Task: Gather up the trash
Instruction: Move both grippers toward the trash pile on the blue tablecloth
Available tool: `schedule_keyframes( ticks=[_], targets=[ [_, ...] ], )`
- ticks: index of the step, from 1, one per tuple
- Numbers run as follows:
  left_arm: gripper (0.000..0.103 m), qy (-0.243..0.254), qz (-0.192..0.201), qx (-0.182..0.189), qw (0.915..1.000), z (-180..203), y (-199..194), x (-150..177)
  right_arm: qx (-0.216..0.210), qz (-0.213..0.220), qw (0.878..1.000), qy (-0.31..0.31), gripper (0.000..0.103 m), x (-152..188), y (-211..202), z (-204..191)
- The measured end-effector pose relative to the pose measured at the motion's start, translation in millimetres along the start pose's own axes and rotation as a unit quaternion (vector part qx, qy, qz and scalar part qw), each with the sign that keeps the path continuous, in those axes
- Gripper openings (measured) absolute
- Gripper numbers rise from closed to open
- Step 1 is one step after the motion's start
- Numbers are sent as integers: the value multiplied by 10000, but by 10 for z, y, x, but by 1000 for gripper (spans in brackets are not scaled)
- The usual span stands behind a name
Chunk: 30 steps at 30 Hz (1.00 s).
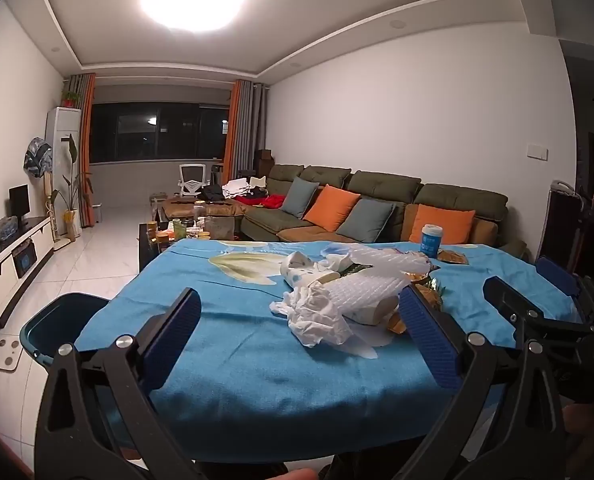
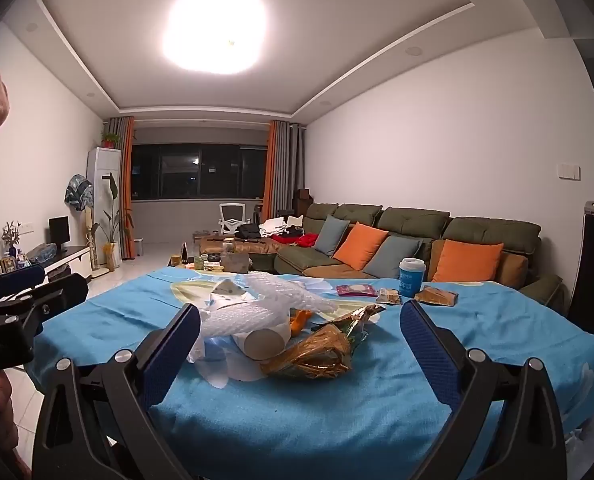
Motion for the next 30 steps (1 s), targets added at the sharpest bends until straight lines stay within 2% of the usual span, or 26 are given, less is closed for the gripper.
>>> schedule_keyframes(
  ticks=[4, 14, 30],
  targets=[
    [98, -46, 170, 58, 9998, -14, -70, 4, 21, 40, 10000, -53, 96, -4, -7, -3],
    [98, -155, -120, 45, 9998, -50, 26, 17, 14, -7, 10000, -31, 96, 4, -15, -3],
    [98, -273, -230, -4, 9994, -82, 62, -3, 6, -30, 10000, -41, 96, -3, 13, -3]
  ],
)
Point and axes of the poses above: each gripper's, at about its wrist camera, not at the fingertips, and y roughly the way its jaws point, z to its right, x to its underside, the point moved 2 cm from there along y, roughly the way its jaws point, and after that the axes turned 5 degrees about -y, right-handed, at the moved point
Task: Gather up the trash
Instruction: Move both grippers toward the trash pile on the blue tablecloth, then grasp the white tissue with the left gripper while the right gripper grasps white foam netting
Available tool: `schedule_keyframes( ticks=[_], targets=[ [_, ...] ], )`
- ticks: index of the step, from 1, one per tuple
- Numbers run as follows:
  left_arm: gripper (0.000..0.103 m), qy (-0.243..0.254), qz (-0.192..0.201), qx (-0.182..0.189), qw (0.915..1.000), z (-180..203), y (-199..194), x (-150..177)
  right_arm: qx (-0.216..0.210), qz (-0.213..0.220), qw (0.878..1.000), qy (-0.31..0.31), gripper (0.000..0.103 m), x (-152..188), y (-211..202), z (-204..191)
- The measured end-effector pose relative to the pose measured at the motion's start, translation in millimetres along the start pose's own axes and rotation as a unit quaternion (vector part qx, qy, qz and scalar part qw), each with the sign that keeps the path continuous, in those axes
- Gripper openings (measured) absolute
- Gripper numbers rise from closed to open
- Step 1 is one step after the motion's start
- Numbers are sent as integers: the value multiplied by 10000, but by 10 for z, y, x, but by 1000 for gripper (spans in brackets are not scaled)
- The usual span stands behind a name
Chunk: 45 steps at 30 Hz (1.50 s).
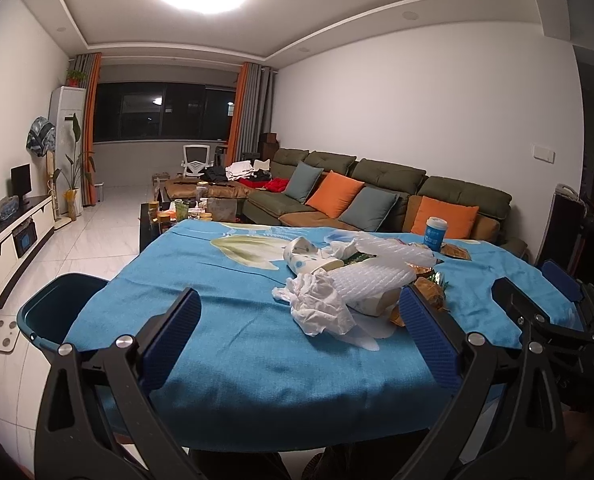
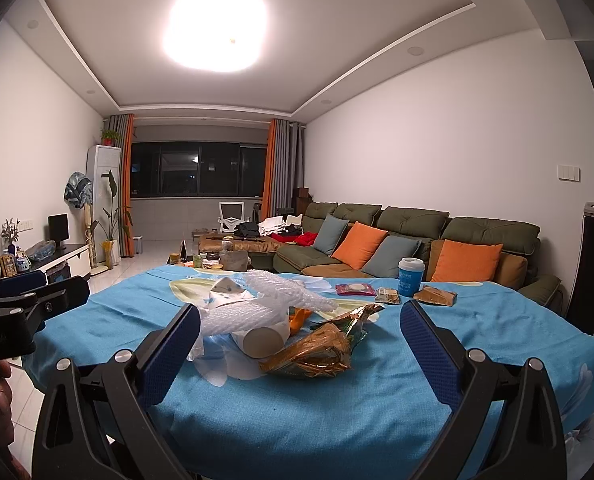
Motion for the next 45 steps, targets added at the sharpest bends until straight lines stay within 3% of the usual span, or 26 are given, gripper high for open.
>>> schedule_keyframes(
  ticks=[12, 25, 40, 45],
  targets=[
    [98, -9, 109, 45, 9999, 5, -4, -18, -8, 16, 10000, -29, 96, -8, 10, -8],
    [97, 32, -45, 105, 9999, -4, 135, -49, -136, -128, 9997, -144, 96, -107, 227, 36],
    [98, 277, -365, 70, 9989, 80, 714, -51, -450, -551, 9966, -405, 96, -312, 784, 158],
    [97, 160, -647, 169, 9976, 95, 932, 10, -615, -828, 9932, -546, 96, -322, 1007, 148]
  ],
)
Point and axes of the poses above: each gripper's, at about its wrist camera, not at the fingertips, and y roughly the way its jaws point, z to its right, x to its underside, the point moved 2 cm from there along y, roughly the way its jaws point, and after that the axes turned 5 degrees about -y, right-handed, at the moved point
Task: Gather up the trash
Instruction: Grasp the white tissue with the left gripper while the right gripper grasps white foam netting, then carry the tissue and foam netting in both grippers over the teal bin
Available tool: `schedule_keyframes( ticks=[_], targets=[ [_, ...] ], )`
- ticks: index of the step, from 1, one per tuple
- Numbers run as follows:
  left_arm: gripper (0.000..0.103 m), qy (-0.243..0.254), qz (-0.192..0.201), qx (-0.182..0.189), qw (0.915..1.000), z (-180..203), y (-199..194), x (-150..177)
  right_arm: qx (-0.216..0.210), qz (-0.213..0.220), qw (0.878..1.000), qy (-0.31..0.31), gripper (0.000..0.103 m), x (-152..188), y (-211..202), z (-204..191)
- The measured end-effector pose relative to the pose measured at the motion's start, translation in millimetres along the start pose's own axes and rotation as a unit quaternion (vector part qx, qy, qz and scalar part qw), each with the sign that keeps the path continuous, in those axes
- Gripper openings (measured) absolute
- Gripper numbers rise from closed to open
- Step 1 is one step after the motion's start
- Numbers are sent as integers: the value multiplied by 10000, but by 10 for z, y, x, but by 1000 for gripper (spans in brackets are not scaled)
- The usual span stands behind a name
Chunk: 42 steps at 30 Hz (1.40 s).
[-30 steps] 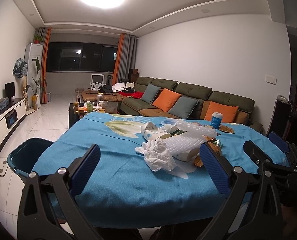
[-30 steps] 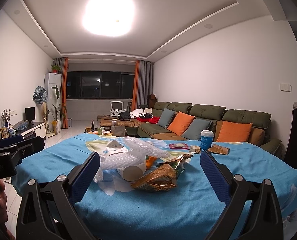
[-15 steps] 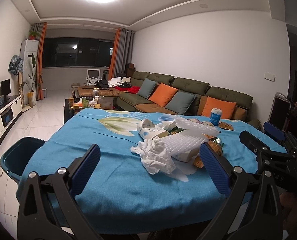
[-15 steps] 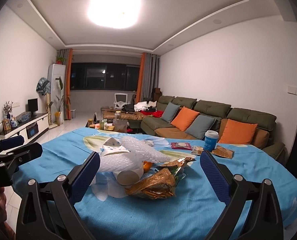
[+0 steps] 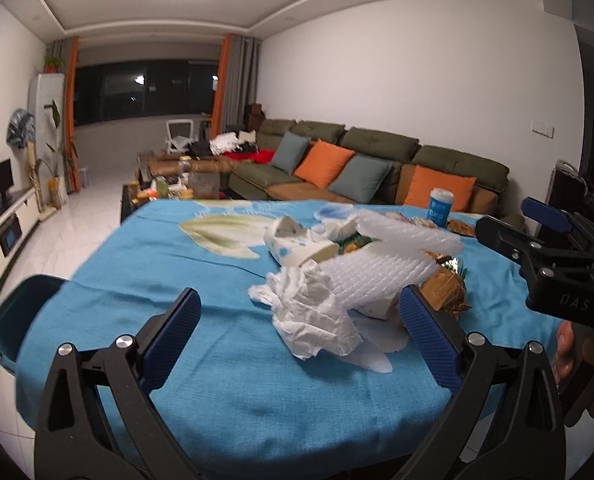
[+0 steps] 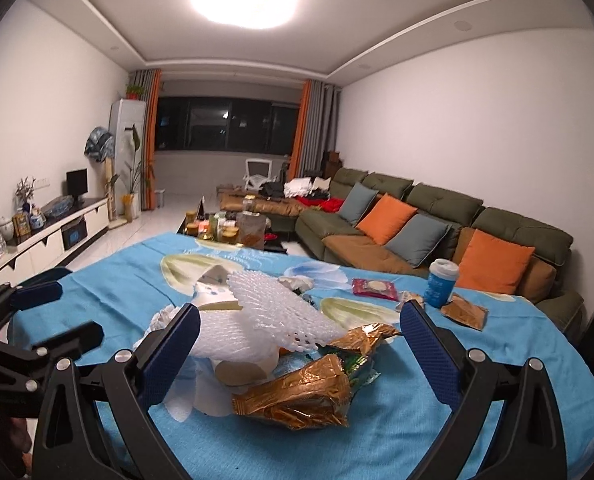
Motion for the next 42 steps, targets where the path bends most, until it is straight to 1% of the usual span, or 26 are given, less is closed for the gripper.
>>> schedule_keyframes(
  ticks=[7, 11, 13, 15, 16, 17, 21, 23, 25, 26, 28, 29, 30, 31, 32, 34, 36, 37, 38, 39, 40, 41, 42],
  targets=[
    [97, -5, -417, -73, 9991, 40, 353, 93, -211, -376, 9988, -224, 96, -4, 289, 6],
    [97, -106, -705, -62, 9974, 24, 579, 146, -322, -509, 9977, -304, 96, 3, 409, 2],
    [97, -176, -801, -49, 9966, 18, 667, 160, -365, -575, 9971, -328, 87, 16, 455, -14],
    [97, -175, -859, -26, 9961, 30, 741, 173, -433, -675, 9962, -335, 84, 20, 516, -25],
    [97, -150, -884, -27, 9960, 36, 767, 179, -460, -709, 9959, -337, 80, 26, 542, -29],
    [95, -139, -921, -17, 9957, 48, 804, 188, -504, -751, 9953, -348, 78, 34, 570, -42],
    [83, -195, -1042, -27, 9944, 31, 934, 213, -665, -906, 9931, -337, 61, 73, 690, -46],
    [78, -275, -1126, -17, 9933, 5, 991, 231, -728, -959, 9923, -308, 56, 96, 721, -46],
    [75, -297, -1134, -41, 9931, -10, 1001, 244, -802, -982, 9916, -268, 42, 112, 740, -44],
    [72, -296, -1148, -59, 9929, -20, 1016, 252, -814, -994, 9914, -262, 39, 118, 749, -45],
    [67, -306, -1172, -112, 9926, -38, 1043, 272, -867, -1016, 9908, -224, 29, 139, 763, -38],
    [60, -320, -1202, -138, 9921, -50, 1065, 284, -892, -1020, 9906, -203, 27, 148, 762, -30],
    [57, -348, -1215, -147, 9919, -62, 1068, 290, -908, -1019, 9905, -181, 24, 152, 758, -20],
    [56, -372, -1207, -150, 9919, -75, 1053, 292, -924, -1003, 9905, -164, 21, 154, 750, -14],
    [53, -384, -1155, -165, 9924, -87, 1035, 288, -933, -973, 9908, -145, 19, 152, 737, -8],
    [47, -365, -1052, -212, 9936, -99, 985, 278, -937, -953, 9909, -133, 10, 152, 726, 3],
    [29, -406, -1020, -239, 9937, -123, 975, 265, -918, -957, 9911, -106, 9, 151, 733, 21],
    [25, -415, -984, -253, 9940, -134, 947, 258, -922, -938, 9913, -82, 8, 147, 722, 24],
    [19, -398, -949, -281, 9943, -143, 924, 248, -927, -934, 9913, -84, 8, 143, 718, 25],
    [10, -416, -944, -270, 9943, -157, 926, 240, -907, -913, 9916, -88, 8, 134, 708, 32],
    [9, -452, -930, -254, 9943, -171, 911, 228, -886, -877, 9922, -90, 8, 119, 693, 32],
    [9, -457, -828, -266, 9952, -206, 878, 203, -871, -827, 9927, -99, 8, 95, 666, 38],
    [6, -438, -751, -281, 9958, -211, 840, 180, -833, -777, 9934, -122, 7, 70, 645, 40]
  ],
)
Point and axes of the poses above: each gripper's, at about its wrist camera, not at the fingertips, and y roughly the way its jaws point, z to its right, x to its underside, the point moved 2 cm from there along y, roughly the way its jaws point, and after that the axes turned 5 degrees about -y, right-handed, at the moved point
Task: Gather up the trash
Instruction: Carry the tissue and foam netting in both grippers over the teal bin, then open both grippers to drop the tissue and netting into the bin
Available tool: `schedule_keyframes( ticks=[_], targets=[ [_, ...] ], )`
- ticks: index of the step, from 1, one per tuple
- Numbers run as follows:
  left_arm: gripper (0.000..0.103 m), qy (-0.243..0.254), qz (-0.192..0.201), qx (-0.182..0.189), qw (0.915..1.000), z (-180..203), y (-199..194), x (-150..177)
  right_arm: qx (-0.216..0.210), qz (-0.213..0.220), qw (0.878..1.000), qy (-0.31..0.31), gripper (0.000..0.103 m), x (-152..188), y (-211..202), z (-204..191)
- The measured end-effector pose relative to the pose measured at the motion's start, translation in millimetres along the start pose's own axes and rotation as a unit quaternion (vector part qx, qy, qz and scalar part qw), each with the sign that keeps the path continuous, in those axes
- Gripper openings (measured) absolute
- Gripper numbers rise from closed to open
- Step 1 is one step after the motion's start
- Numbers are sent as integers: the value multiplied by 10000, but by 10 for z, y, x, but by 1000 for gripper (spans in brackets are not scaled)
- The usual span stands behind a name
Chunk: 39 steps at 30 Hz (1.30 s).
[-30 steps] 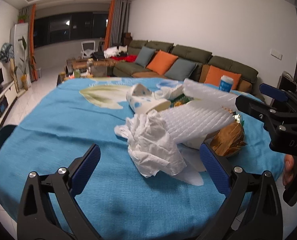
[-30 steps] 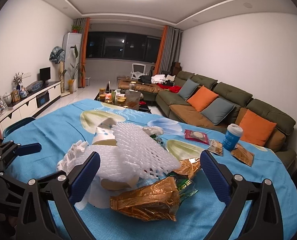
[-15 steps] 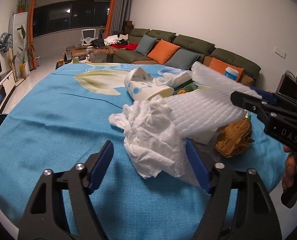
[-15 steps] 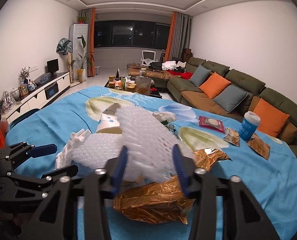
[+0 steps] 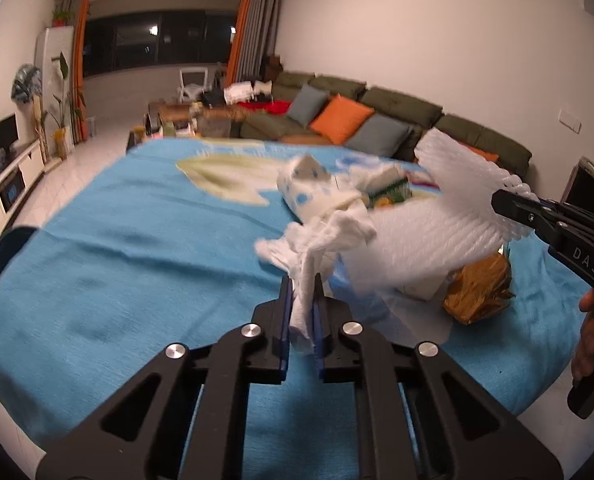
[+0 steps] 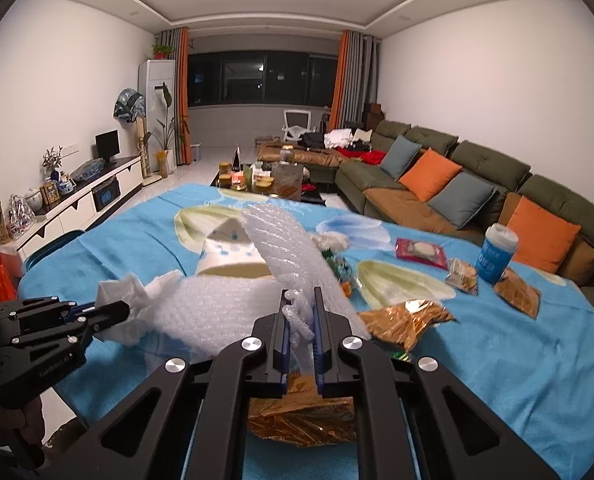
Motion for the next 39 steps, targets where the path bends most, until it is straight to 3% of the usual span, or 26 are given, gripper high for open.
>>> schedule_keyframes(
  ticks=[5, 10, 13, 18, 24, 31, 35, 39],
  targets=[
    [6, -168, 359, 70, 9992, -125, -218, -184, 116, 322, 9994, -90, 7, -214, -165, 8],
    [6, -341, 857, -91, 9957, -383, -531, -425, -134, 624, 9977, -244, 7, -514, -244, -174],
    [6, -446, 1111, -420, 9919, -677, -705, -540, -471, 748, 9953, -395, 7, -711, -191, -435],
    [6, -617, 1271, -1147, 9833, -1304, -947, -608, -1395, 743, 9860, -532, 7, -1007, 84, -1023],
    [6, -814, 1193, -2046, 9681, -2113, -1159, -602, -2623, 332, 9626, -588, 7, -1297, 611, -1885],
    [7, -1243, 836, -2412, 9588, -2990, -1345, -490, -3683, -574, 9273, -341, 7, -1474, 1323, -2827],
    [7, -1493, 532, -2529, 9544, -3372, -1288, -402, -4013, -1150, 9087, -93, 7, -1443, 1651, -3187],
    [7, -1629, 224, -2633, 9506, -3587, -1003, -315, -4016, -1637, 9010, -88, 7, -1347, 1901, -3536]
  ],
)
Point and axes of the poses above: each gripper's, at about its wrist camera, not at the fingertips, and y roughly the way its jaws point, z to its right, x to its underside, the point moved 2 cm from there along y, roughly the way its jaws point, and after that the axes turned 5 degrees about -y, right-handed, at the moved point
